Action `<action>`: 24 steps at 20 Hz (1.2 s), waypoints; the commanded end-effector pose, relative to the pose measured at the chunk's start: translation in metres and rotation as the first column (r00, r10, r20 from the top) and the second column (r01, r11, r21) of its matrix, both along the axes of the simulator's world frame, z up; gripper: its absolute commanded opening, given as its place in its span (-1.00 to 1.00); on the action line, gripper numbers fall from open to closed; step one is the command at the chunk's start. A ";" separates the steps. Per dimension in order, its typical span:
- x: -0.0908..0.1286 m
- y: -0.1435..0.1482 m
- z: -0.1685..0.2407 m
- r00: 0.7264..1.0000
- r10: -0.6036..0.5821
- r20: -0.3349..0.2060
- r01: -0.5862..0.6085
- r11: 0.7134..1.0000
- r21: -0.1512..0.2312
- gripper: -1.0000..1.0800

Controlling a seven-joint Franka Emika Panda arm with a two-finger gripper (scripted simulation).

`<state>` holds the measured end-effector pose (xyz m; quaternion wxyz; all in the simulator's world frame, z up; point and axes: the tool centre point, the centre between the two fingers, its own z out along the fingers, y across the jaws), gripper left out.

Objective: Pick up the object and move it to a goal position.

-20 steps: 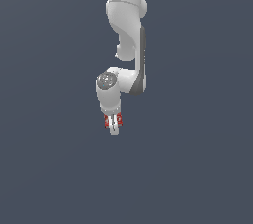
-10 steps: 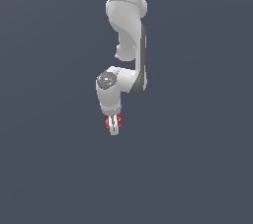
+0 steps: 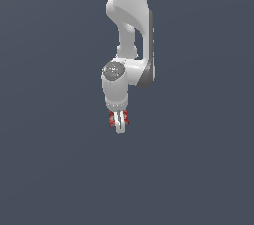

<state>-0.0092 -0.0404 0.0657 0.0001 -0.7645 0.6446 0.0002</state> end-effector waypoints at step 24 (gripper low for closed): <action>0.042 0.118 0.208 1.000 0.001 0.000 -0.001 1.000 -0.002 -1.00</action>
